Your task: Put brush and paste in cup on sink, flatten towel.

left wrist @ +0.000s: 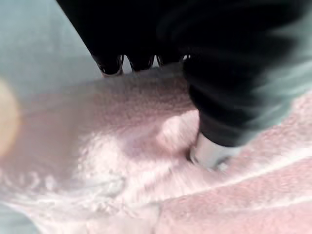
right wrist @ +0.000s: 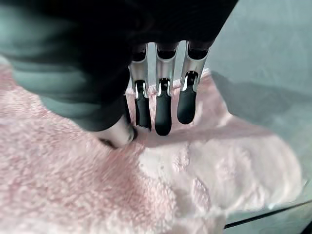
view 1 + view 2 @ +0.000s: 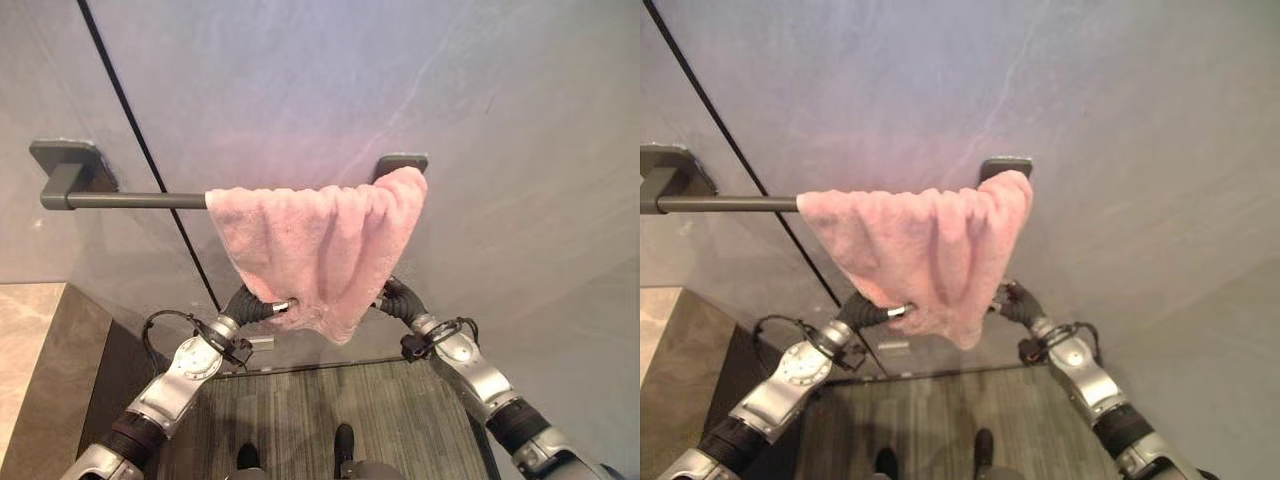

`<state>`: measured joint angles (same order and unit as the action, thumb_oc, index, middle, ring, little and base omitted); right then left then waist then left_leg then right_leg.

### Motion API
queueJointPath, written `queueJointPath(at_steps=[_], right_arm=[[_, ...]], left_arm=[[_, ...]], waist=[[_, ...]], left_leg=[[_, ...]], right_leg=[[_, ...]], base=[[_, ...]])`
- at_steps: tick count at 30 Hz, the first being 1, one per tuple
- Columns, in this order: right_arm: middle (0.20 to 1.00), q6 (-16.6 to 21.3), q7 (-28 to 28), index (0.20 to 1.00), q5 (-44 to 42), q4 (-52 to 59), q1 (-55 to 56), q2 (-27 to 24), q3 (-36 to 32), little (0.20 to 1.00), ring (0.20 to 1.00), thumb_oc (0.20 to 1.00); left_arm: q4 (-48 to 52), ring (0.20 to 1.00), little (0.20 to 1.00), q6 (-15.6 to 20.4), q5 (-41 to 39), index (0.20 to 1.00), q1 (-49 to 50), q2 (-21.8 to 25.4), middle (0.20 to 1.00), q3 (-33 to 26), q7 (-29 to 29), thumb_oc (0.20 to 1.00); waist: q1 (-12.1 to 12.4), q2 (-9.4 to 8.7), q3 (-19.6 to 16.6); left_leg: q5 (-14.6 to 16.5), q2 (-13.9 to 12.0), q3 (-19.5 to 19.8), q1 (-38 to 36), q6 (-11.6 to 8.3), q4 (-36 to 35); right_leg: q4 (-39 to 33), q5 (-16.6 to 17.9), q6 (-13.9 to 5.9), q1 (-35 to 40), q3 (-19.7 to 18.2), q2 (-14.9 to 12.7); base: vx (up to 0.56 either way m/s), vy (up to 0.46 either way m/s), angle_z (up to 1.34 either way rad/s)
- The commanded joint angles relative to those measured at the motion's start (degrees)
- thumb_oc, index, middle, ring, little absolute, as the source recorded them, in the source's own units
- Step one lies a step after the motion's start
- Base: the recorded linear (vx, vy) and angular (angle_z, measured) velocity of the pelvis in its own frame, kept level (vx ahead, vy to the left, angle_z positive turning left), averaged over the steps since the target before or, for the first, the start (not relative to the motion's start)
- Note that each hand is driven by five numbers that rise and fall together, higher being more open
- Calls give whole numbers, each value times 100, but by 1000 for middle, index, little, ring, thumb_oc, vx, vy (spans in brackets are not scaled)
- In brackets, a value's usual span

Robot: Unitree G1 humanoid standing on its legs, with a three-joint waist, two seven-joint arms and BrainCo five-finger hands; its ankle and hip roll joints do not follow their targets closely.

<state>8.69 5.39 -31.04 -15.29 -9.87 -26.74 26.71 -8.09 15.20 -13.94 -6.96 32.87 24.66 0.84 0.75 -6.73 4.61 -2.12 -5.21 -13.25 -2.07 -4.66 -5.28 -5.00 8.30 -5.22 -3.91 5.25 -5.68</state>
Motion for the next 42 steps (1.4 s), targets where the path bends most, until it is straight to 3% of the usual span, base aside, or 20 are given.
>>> queueJointPath(at_steps=[1, 9, 14, 17, 19, 22, 23, 24, 25, 26, 31, 34, 37, 42], right_arm=[[200, 278, 94, 200, -317, 222, -67, -21, -215, 200, 200, 200], [200, 377, 403, 200, -774, 1124, 340, -195, -535, 200, 200, 200], [200, 485, 584, 200, -979, 1856, 615, -186, -705, 200, 200, 200], [200, 513, 594, 200, -950, 2172, 455, -144, -480, 200, 200, 200], [200, 554, 458, 200, -591, 2212, 258, -186, -336, 200, 200, 200], [200, 491, 90, 200, 747, 2317, 8, -536, -294, 200, 200, 200], [253, 399, 21, 253, 975, 2265, 59, -596, -354, 253, 253, 253], [373, 395, 17, 373, 983, 2270, 63, -594, -351, 373, 373, 373], [752, 347, -15, 752, 1012, 2221, 150, -623, -433, 752, 752, 752], [1000, 234, -136, 1000, 1136, 2015, 427, -577, -609, 1000, 1000, 1000], [1000, 182, -342, 1000, 1320, 1696, 722, -455, -825, 1000, 1000, 1000], [1000, 133, -589, 1000, 1303, 1481, 925, -203, -820, 1000, 1000, 1000], [1000, 89, -545, 1000, 1235, 1293, 958, -189, -763, 1000, 1000, 1000], [1000, 77, -645, 1000, 1328, 1031, 1089, -88, -725, 1000, 1000, 1000]], left_arm=[[-220, 200, 200, 131, -205, 200, -141, 59, 200, -84, -41, 200], [108, 200, 200, 129, -213, 200, 309, 98, 200, -511, -123, 200], [880, 200, 200, 260, -450, 200, 647, 94, 200, -968, -127, 200], [1319, 200, 200, 346, -555, 200, 766, 50, 200, -1133, -63, 200], [1457, 200, 200, 394, -636, 200, 786, 37, 200, -1212, 22, 200], [1414, 200, 200, 409, -549, 200, 854, 57, 200, -1346, 152, 200], [1358, 200, 200, 383, -487, 200, 934, 74, 200, -1441, 182, 200], [1362, 200, 200, 382, -485, 200, 940, 74, 200, -1444, 183, 200], [1373, 200, 200, 354, -439, 200, 1019, 102, 200, -1527, 198, 200], [1275, 200, 200, 298, -350, 200, 1208, 97, 200, -1699, 258, 200], [875, 200, 200, 276, -243, 200, 1511, -54, 200, -2060, 526, 200], [-81, 200, 200, 308, 76, 200, 1514, -599, 200, -2490, 1621, 200], [-89, 200, 200, 231, 451, 200, 1524, -443, 200, -2134, 1305, 200], [25, 200, 200, 275, 388, 200, 1406, -378, 200, -1861, 1195, 200]], waist=[[45, 25, -334], [66, 112, -444], [65, 138, -454], [131, 150, -439], [171, 152, -429], [179, 145, -399], [180, 142, -382], [178, 142, -384], [184, 132, -375], [211, 117, -348], [299, 76, -300], [409, -17, -247], [415, -12, -211], [418, 0, -235]], left_leg=[[23, -53, 51, 149, -33, 28], [22, -91, 42, -1, -47, 28], [33, -81, 68, -42, -40, 28], [35, -66, 115, -49, -27, 28], [31, -54, 136, -45, -20, 28], [24, -50, 142, -41, -13, 28], [20, -49, 142, -35, -11, 28], [20, -49, 142, -35, -11, 28], [20, -45, 150, -29, -7, 28], [23, -35, 171, -12, -1, 28], [20, -9, 244, 26, 11, 28], [3, -8, 280, 78, 6, 28], [-7, -10, 278, 113, 15, 28], [-8, 5, 287, 138, 13, 28]], right_leg=[[41, 104, -518, 95, -168, -401], [59, 10, -487, 247, -135, -384], [84, -26, -487, 310, -100, -407], [80, -39, -471, 346, -67, -430], [92, -38, -468, 348, -52, -442], [107, -34, -464, 337, -51, -444], [113, -36, -459, 327, -48, -444], [114, -37, -459, 328, -48, -444], [116, -38, -456, 325, -40, -444], [110, -37, -456, 335, -9, -456], [90, -39, -456, 353, 64, -476], [68, -30, -448, 345, 113, -485], [65, -20, -457, 319, 125, -489], [57, -26, -456, 313, 126, -494]], base=[[35, -7, -3], [0, 0, 0], [0, 0, 0], [-3, 3, 1], [0, 0, 0], [0, 0, 0], [0, 0, 0], [0, 0, 0], [0, 0, 0], [0, 0, 0], [20, -4, 11], [7, -19, 7], [0, 0, 0], [0, 0, 0]])
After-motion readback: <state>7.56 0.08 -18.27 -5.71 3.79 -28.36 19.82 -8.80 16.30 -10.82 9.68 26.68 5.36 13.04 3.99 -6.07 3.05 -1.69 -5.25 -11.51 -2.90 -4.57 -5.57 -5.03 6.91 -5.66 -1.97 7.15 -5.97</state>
